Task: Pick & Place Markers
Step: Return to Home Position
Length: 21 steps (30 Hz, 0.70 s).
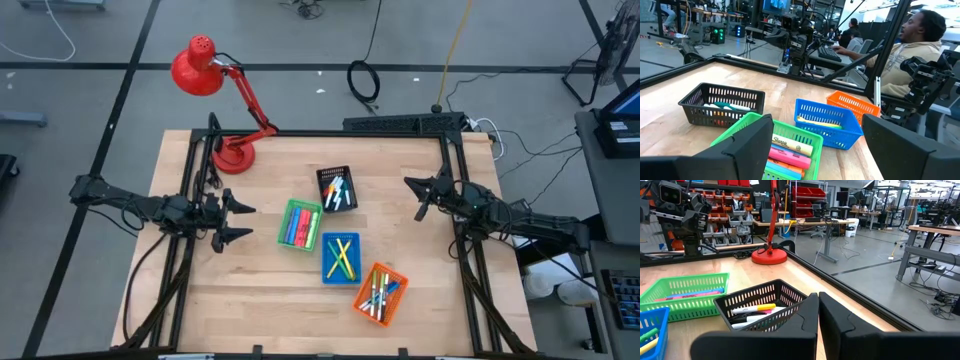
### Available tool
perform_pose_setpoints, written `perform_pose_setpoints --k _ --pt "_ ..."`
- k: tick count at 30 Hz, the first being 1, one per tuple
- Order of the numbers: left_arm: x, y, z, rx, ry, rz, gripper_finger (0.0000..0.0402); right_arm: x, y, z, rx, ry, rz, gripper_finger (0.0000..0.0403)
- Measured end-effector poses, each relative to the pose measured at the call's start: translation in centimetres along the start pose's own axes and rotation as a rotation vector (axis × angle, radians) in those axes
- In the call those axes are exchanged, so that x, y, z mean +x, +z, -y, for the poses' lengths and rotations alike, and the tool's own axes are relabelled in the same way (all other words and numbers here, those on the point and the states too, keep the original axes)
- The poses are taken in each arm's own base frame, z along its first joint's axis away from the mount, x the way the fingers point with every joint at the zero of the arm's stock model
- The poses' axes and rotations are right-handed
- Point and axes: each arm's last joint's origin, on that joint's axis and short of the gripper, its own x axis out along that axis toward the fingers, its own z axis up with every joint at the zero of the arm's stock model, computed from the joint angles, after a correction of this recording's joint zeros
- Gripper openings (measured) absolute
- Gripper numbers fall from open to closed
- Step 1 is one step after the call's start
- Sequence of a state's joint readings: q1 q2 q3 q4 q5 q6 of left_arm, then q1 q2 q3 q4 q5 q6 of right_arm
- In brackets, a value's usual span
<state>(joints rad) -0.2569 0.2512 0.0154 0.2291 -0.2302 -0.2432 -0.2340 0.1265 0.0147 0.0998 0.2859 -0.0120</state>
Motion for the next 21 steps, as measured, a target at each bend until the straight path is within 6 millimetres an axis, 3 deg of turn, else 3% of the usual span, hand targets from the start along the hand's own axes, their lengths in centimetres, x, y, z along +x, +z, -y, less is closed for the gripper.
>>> perform_pose_setpoints --k 9,21 --pt "0.0 0.0 0.0 0.0 0.0 0.0 0.0323 0.0 0.0 0.0 0.0 0.0 0.0 0.0" --pt "0.0 0.0 0.0 0.0 0.0 0.0 0.0308 0.0 0.0 0.0 0.0 0.0 0.0 0.0"
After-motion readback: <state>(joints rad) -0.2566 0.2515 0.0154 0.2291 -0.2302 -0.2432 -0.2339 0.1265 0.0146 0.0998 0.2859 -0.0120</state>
